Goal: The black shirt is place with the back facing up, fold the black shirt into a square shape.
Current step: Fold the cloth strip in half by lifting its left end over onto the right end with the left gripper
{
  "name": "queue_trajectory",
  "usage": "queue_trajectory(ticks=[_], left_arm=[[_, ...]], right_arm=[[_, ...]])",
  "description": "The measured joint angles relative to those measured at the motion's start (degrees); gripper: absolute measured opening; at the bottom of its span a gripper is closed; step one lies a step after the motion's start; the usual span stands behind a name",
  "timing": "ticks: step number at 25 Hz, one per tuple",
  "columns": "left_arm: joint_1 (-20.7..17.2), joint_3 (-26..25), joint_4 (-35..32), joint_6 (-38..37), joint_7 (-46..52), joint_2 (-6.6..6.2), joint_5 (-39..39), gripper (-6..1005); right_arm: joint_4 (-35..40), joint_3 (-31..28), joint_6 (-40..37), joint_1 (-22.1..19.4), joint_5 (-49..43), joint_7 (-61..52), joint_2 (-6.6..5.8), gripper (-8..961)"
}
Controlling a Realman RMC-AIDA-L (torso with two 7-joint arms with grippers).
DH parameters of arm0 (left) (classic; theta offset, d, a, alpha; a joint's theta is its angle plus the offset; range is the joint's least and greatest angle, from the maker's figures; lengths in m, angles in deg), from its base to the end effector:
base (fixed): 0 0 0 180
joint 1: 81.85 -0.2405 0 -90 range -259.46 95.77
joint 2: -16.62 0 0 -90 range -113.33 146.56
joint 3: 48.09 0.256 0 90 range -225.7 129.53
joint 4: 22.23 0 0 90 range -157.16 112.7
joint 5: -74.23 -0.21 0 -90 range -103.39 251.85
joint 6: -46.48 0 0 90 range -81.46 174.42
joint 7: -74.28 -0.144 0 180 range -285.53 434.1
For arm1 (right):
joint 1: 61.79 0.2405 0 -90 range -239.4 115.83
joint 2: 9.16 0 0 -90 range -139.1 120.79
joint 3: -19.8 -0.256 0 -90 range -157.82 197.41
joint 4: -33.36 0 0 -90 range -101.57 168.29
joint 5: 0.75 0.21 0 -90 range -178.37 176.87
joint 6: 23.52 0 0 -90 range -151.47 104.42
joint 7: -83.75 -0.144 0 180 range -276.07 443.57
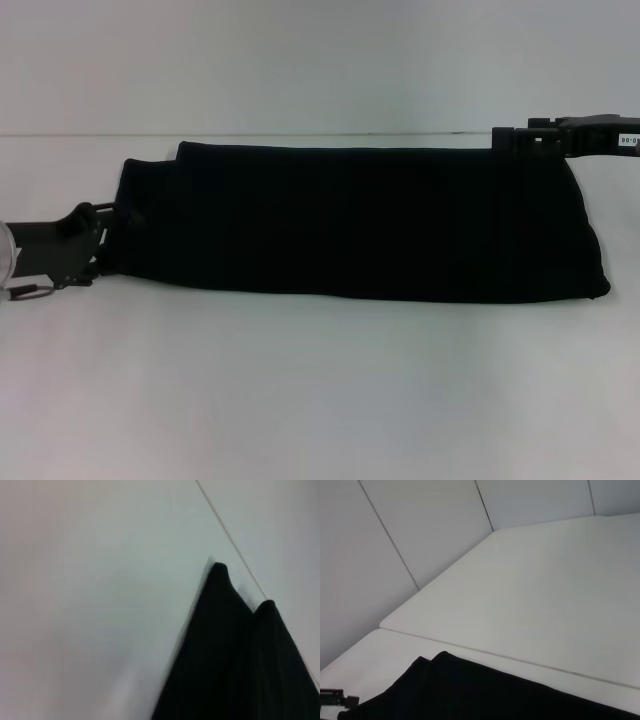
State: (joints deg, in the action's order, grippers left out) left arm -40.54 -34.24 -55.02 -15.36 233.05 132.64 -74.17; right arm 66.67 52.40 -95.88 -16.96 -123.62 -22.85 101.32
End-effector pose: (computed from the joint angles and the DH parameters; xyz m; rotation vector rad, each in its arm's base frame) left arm -0.3318 0.3966 0.0377 -1.4073 -2.1610 -0.6209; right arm 0.2411 0.4351 0.0651 -2.3875 1.0302 0.5644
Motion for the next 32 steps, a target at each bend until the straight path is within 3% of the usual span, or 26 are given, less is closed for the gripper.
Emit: queue_trajectory(ticks=[6, 17, 28, 30, 32], left_arm=[[-1.4, -0.87, 0.08, 0.51, -4.18, 0.51, 1.14, 773], [-1.47, -0.54, 0.2, 1.85, -5.06, 0.7, 1.29, 341], [-3.7, -0.93, -0.09, 1.69, -9.89, 1.57, 6.08, 113], [-4.23, -1.07, -0.14, 1.56, -11.52, 1.81, 7.1, 34], [-4.87, -1.68, -0.16, 1.2, -13.52, 1.96, 7.92, 34]], right_arm=[[0.07, 0.0, 0.03, 0.15, 0.0, 0.03, 0.0, 839], [0.34, 0.0, 0.03, 0.18, 0.0, 0.08, 0.0, 838], [0.32, 0.09, 1.32, 0.24, 0.0, 0.09, 0.12, 837], [0.24, 0.07, 1.53, 0.25, 0.0, 0.09, 0.31, 837], [0.22, 0.03, 1.7, 0.28, 0.0, 0.09, 0.51, 837]])
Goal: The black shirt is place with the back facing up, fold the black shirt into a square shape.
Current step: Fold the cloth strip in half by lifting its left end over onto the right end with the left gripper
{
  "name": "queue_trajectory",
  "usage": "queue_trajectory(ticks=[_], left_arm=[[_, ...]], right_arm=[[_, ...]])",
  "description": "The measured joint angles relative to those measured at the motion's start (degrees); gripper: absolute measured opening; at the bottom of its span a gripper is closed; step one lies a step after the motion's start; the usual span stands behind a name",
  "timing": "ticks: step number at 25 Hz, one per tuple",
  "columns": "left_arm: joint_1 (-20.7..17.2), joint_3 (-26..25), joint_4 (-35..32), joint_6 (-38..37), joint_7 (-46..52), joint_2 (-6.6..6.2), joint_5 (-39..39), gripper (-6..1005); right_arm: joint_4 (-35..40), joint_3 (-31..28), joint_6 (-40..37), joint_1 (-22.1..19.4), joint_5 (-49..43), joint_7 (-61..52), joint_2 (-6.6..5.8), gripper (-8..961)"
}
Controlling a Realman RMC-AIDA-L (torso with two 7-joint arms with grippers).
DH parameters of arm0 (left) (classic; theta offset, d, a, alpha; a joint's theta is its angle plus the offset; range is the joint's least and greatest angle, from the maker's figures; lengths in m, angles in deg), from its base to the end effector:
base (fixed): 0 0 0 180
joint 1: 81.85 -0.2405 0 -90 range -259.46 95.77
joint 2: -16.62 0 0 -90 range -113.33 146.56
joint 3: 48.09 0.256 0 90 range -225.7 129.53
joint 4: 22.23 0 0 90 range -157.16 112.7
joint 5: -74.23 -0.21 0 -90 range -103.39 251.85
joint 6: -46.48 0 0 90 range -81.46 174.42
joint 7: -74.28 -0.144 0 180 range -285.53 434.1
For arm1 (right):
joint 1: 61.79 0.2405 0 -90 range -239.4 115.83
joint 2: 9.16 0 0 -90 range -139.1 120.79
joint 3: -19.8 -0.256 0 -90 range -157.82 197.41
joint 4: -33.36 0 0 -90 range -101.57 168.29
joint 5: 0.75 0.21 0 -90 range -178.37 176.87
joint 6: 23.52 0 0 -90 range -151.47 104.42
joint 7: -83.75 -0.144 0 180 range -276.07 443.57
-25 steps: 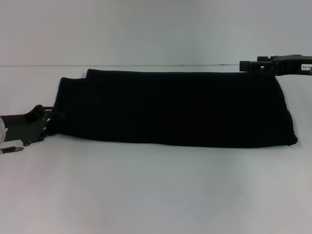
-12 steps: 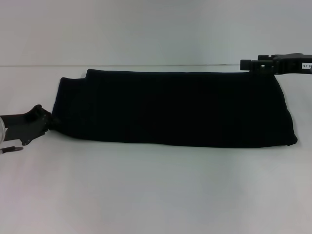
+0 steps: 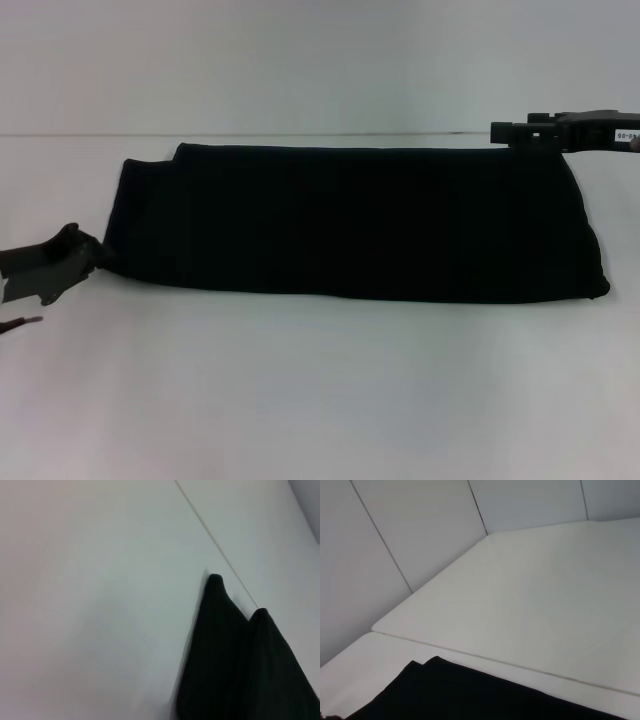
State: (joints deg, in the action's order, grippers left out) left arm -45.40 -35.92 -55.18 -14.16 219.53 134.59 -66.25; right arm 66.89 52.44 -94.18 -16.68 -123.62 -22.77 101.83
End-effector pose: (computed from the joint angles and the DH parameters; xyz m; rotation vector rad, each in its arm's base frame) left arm -0.3512 0.3752 0.0321 -1.4616 -2.0428 -0.7091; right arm 0.2397 0.4386 0.0634 -2.3667 1.0220 0.5614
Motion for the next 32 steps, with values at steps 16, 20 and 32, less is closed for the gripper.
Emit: queue_trajectory(ticks=[16, 20, 32], left_arm=[[-7.02, -5.11, -7.43, -5.57, -5.92, -0.67, 1.68, 35], [-8.42, -9.04, -10.95, -9.9, -6.8, -2.1, 1.68, 34], [0.35, -5.18, -11.89, -31.75, -7.6, -5.45, 15.68, 35]], right_arm=[[-0.25, 0.29, 2.33, 1.25, 0.37, -1.14, 1.32, 838], [-0.28, 0.55, 3.0, 1.9, 0.52, -1.55, 1.63, 838], [0.1, -0.14, 4.34, 0.6, 1.71, -1.0, 2.53, 837]])
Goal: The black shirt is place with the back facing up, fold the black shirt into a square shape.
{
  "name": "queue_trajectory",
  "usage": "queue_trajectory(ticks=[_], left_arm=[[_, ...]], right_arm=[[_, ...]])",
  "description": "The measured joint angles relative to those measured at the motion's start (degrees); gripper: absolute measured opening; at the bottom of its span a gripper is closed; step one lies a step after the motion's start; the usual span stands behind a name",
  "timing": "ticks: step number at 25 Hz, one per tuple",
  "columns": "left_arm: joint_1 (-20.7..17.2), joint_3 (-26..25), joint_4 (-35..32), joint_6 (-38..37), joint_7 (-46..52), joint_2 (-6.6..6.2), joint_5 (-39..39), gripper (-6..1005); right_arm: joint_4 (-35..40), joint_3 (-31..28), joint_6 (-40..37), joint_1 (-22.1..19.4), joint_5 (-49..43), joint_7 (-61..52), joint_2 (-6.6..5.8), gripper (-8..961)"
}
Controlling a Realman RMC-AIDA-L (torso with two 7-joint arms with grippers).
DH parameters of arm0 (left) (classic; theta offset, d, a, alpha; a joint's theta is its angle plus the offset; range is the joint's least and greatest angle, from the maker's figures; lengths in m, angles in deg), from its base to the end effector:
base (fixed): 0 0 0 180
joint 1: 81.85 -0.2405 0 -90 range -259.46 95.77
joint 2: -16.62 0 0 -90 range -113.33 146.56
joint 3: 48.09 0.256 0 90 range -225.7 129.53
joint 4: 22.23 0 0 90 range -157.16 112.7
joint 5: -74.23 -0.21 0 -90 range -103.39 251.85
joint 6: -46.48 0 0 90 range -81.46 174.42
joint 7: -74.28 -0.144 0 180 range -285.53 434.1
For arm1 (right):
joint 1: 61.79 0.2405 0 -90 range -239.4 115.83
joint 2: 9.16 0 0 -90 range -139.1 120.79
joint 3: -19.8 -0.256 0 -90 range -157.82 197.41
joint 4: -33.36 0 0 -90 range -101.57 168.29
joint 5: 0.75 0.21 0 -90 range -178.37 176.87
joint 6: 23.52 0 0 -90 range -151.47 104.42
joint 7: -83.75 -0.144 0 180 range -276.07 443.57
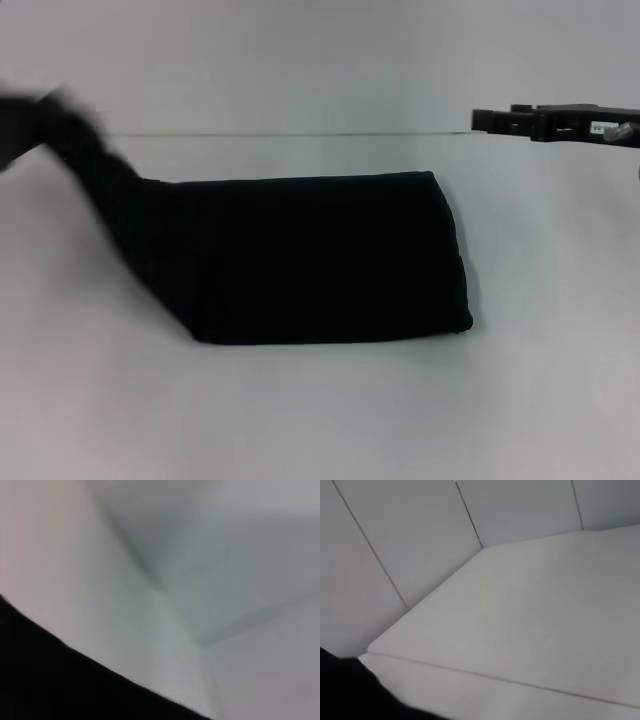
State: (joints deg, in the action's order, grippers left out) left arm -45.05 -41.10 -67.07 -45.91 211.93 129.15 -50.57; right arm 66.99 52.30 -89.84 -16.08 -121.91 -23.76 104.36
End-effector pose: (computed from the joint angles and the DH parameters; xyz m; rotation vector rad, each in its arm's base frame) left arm -0.2843 0.3722 0.1300 -1.9135 -1.7403 -1.1424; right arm 0.2322 0.4447 0.0494 -2.3040 1.0565 0.6163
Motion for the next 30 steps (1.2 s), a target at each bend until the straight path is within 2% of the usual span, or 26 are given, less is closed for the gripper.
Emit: queue_trajectory(ticks=[1, 3, 6, 9, 11, 15, 16, 17, 18, 24, 26, 29, 30], left_arm=[[2.44, 3.13, 2.0, -0.55, -0.47, 0.39, 2.87, 35], [6.25, 7.96, 4.72, 0.08, -1.57, 2.04, 6.61, 34], [12.5, 15.0, 8.54, 3.99, -5.26, 6.28, 8.73, 36], [16.29, 19.84, 13.83, 12.37, -9.9, 10.4, 8.96, 36], [18.22, 21.49, 21.65, 20.1, -15.36, 11.83, 10.75, 35], [19.06, 17.79, 40.13, 31.54, -30.84, 12.06, 20.48, 34], [18.35, 15.37, 44.11, 32.93, -36.68, 12.14, 22.83, 34], [16.88, 10.96, 49.06, 32.48, -47.17, 12.14, 24.66, 34], [15.93, 8.98, 50.95, 30.53, -52.05, 12.18, 24.85, 52], [13.17, 6.98, 51.7, 22.22, -58.62, 12.11, 24.83, 177], [10.91, 7.28, 49.55, 16.62, -58.54, 11.76, 24.68, 244], [8.41, 7.71, 45.9, 13.89, -58.17, 11.65, 24.45, 344], [7.16, 7.92, 43.99, 13.38, -58.06, 11.57, 24.39, 461]], right_arm=[[0.05, -0.01, 0.03, -0.32, 0.45, 0.01, -0.06, 837], [0.32, -0.06, 0.05, -1.15, 1.35, 0.02, -0.42, 837], [0.44, -0.13, -1.1, -2.7, 2.93, 0.13, -1.45, 838], [0.53, -0.16, -2.62, -4.35, 4.63, 0.67, -2.49, 837], [0.56, -0.16, -3.46, -5.33, 5.4, 1.09, -3.06, 836], [0.6, -0.14, -4.86, -6.68, 5.79, 1.62, -3.97, 837], [0.61, -0.02, -5.0, -6.89, 5.82, 1.71, -4.06, 838], [0.61, 0.02, -5.03, -7.05, 5.82, 1.78, -4.15, 838], [0.61, 0.04, -5.06, -7.13, 5.81, 1.84, -4.22, 838], [0.05, 0.8, -5.14, -7.28, 4.92, 1.23, -4.37, 837], [-0.06, 0.9, -5.26, -6.79, 3.29, -0.78, -4.37, 838], [-0.21, 1.58, -5.42, -5.47, -0.56, -6.17, -4.36, 838], [-0.31, 2.01, -5.34, -4.95, -2.0, -8.16, -4.41, 838]])
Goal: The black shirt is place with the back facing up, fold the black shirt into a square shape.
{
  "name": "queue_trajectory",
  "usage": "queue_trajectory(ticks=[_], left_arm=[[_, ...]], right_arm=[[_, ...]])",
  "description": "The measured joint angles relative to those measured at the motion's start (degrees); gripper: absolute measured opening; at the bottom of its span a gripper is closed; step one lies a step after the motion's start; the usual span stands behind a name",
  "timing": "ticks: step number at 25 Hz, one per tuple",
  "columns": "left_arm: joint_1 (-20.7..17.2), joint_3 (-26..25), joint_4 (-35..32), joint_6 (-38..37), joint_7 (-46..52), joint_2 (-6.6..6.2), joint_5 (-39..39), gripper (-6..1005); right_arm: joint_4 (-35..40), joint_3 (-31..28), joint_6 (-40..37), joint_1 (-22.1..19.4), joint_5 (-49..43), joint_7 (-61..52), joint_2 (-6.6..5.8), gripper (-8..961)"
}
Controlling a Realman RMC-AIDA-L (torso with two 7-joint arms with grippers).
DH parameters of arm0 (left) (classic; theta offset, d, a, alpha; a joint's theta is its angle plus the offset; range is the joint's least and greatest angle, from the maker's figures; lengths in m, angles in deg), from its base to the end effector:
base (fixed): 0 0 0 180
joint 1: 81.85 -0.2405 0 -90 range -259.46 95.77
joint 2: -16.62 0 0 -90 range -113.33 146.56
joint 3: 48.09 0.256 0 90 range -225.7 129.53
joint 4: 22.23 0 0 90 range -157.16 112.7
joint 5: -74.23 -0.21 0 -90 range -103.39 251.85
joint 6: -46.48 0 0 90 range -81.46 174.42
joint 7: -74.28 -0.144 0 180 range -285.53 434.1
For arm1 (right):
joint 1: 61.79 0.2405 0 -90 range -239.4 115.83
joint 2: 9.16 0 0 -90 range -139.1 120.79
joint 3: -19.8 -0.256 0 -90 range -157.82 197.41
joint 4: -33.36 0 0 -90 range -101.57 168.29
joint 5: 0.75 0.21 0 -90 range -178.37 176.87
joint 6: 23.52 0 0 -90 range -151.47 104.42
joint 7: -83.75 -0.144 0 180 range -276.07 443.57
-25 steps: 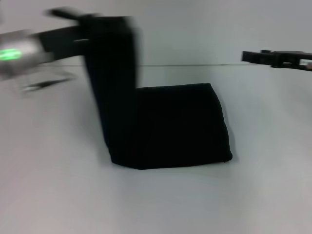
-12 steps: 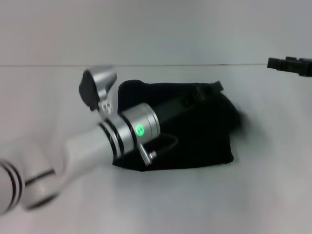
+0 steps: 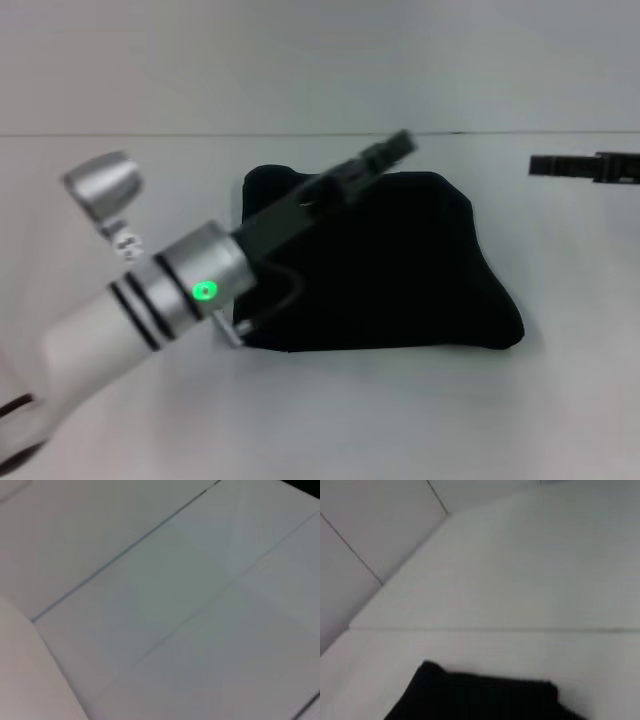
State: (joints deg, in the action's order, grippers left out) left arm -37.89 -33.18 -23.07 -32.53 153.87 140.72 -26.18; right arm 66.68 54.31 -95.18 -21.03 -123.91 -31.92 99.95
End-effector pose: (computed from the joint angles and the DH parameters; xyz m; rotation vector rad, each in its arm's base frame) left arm -0.1820 0.3542 -0.0836 -2.1642 -1.3206 -1.5310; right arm 0.2748 0.4195 0.0727 -2.2700 1.2744 0.5389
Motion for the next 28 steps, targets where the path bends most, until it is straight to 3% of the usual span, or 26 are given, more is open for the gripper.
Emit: queue_trajectory(ticks=[1, 7, 15, 18, 23, 28], left_arm=[[-0.8, 0.13, -1.17, -0.01, 0.07, -0.05, -0.02, 578], [-4.73, 0.53, -10.86, 2.87, 5.61, -0.37, -0.25, 816], [-4.07, 3.22, -17.7, 12.49, 14.24, -2.8, -3.28, 818], [-2.81, 4.81, -18.71, 19.31, 18.59, -3.55, -6.49, 819], [-0.28, 9.74, -18.83, 29.65, 22.04, -3.82, -10.86, 819], [1.94, 13.11, -18.09, 34.98, 22.15, -3.6, -11.17, 820]], right_arm=[[-0.07, 0.47, -0.05, 0.58, -1.39, -1.99, -0.01, 838], [-0.73, 0.78, 0.88, 1.96, -3.63, -5.38, 0.65, 837], [-1.31, 0.04, 2.53, 1.83, -2.88, -4.55, 1.5, 838], [-1.43, -0.36, 2.65, 1.59, -2.56, -4.48, 1.89, 838], [-1.44, -0.6, 3.26, 1.26, -1.89, -4.48, 2.21, 837], [-1.5, -0.33, 3.82, 1.25, -1.88, -4.49, 2.41, 837]])
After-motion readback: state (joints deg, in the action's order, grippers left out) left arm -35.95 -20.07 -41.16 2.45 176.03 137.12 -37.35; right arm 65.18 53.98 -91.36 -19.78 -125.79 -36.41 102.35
